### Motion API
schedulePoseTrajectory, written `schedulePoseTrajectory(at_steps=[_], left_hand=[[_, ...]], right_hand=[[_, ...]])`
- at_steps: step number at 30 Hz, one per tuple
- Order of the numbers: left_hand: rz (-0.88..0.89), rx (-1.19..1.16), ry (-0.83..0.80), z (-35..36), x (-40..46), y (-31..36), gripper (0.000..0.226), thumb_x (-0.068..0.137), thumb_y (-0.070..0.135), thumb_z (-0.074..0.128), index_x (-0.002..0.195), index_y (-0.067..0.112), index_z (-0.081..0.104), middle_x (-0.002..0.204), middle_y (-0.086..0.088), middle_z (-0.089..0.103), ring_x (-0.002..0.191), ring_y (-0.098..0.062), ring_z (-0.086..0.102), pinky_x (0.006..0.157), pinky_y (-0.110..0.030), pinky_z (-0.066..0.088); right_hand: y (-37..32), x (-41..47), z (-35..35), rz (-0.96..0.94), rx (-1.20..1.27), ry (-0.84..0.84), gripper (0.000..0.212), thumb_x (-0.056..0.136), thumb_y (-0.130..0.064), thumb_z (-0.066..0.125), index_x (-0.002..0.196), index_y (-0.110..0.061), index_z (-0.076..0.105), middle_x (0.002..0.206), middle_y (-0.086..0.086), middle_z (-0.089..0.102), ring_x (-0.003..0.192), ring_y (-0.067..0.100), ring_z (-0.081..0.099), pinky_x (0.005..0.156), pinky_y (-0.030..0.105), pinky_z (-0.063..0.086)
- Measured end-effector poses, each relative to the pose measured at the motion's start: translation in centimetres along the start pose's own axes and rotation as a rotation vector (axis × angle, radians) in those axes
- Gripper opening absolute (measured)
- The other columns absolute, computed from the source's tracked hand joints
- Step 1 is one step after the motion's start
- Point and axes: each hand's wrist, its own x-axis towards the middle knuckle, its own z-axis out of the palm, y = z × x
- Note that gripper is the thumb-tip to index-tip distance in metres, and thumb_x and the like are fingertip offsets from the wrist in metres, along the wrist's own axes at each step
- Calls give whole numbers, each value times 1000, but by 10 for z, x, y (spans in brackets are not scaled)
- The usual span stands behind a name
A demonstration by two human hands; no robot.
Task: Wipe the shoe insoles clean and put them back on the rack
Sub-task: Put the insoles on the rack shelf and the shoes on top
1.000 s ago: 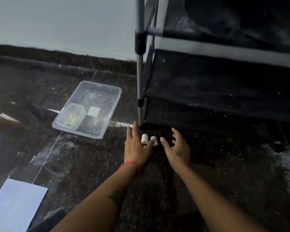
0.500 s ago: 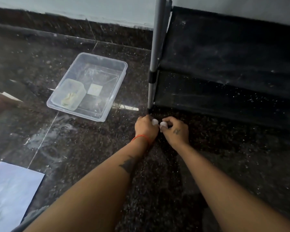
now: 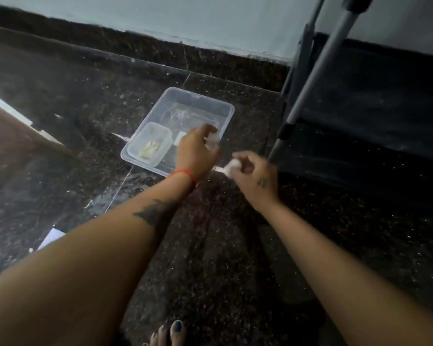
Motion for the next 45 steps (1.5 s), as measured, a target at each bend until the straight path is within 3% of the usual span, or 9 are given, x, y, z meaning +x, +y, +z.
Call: schedulePoseTrajectory(at_steps=[4, 8, 15, 22, 27, 31, 37, 42, 45], left_hand=[[-67, 182, -9, -14, 27, -47, 24, 90, 21, 53, 109, 16, 67, 104, -11, 69, 95, -28, 63, 81, -32, 44], [-125, 248, -49, -8, 39, -76, 26, 90, 14, 50, 110, 9, 66, 110, -17, 66, 100, -33, 60, 86, -35, 45], [-127, 462, -170, 2, 37, -88, 32, 91, 7, 47, 120, 2, 59, 119, -24, 57, 109, -40, 52, 89, -42, 38], [76, 538, -174, -16, 27, -69, 55, 85, 17, 61, 138, 13, 45, 140, -9, 48, 121, -36, 43, 92, -44, 39], [205, 519, -202, -42, 27, -29, 68, 86, 33, 65, 144, 13, 35, 146, -10, 41, 125, -37, 45, 97, -46, 39], [311, 527, -286, -46, 0, 5, 70, 86, 34, 65, 145, 15, 34, 147, -9, 40, 123, -36, 47, 97, -46, 41], [306, 443, -297, -5, -55, 17, 69, 85, 33, 64, 145, 14, 35, 147, -8, 40, 124, -33, 46, 98, -45, 38], [326, 437, -333, 23, -77, -3, 72, 80, 33, 69, 142, 13, 40, 142, -11, 45, 121, -35, 50, 93, -46, 44], [327, 421, -348, 25, -79, -14, 72, 76, 31, 73, 139, 11, 45, 138, -14, 50, 116, -38, 54, 89, -48, 47]], right_hand=[[-19, 54, 34, -205, -196, -33, 17, 75, -13, 65, 92, -10, 68, 96, 10, 66, 85, 23, 61, 73, 27, 47], [-23, 88, 65, -362, -468, -279, 21, 81, -10, 59, 102, -8, 65, 108, 12, 61, 99, 25, 57, 80, 24, 42], [-20, 93, 95, -433, -807, -457, 24, 86, -11, 55, 109, -10, 63, 111, 15, 61, 101, 33, 58, 81, 31, 46], [-30, 84, 68, -386, -586, -399, 45, 80, -20, 69, 122, -10, 57, 123, 12, 58, 113, 28, 54, 94, 33, 44], [-36, 46, 9, -318, -347, -231, 34, 78, -14, 71, 111, -9, 65, 109, 11, 64, 97, 23, 61, 84, 29, 49], [-17, 5, -38, -119, -212, -89, 28, 78, -11, 71, 105, -13, 68, 101, 8, 66, 87, 17, 63, 78, 35, 56], [48, -36, -66, 114, -317, -123, 34, 78, -12, 71, 112, -13, 66, 112, 8, 64, 99, 17, 61, 87, 32, 52], [84, -59, -46, 80, -393, -212, 42, 77, -9, 72, 117, -6, 63, 112, 13, 61, 102, 26, 58, 90, 38, 49], [93, -55, -39, 3, -479, -188, 30, 78, -5, 68, 108, -4, 67, 102, 15, 62, 95, 29, 59, 86, 34, 48]])
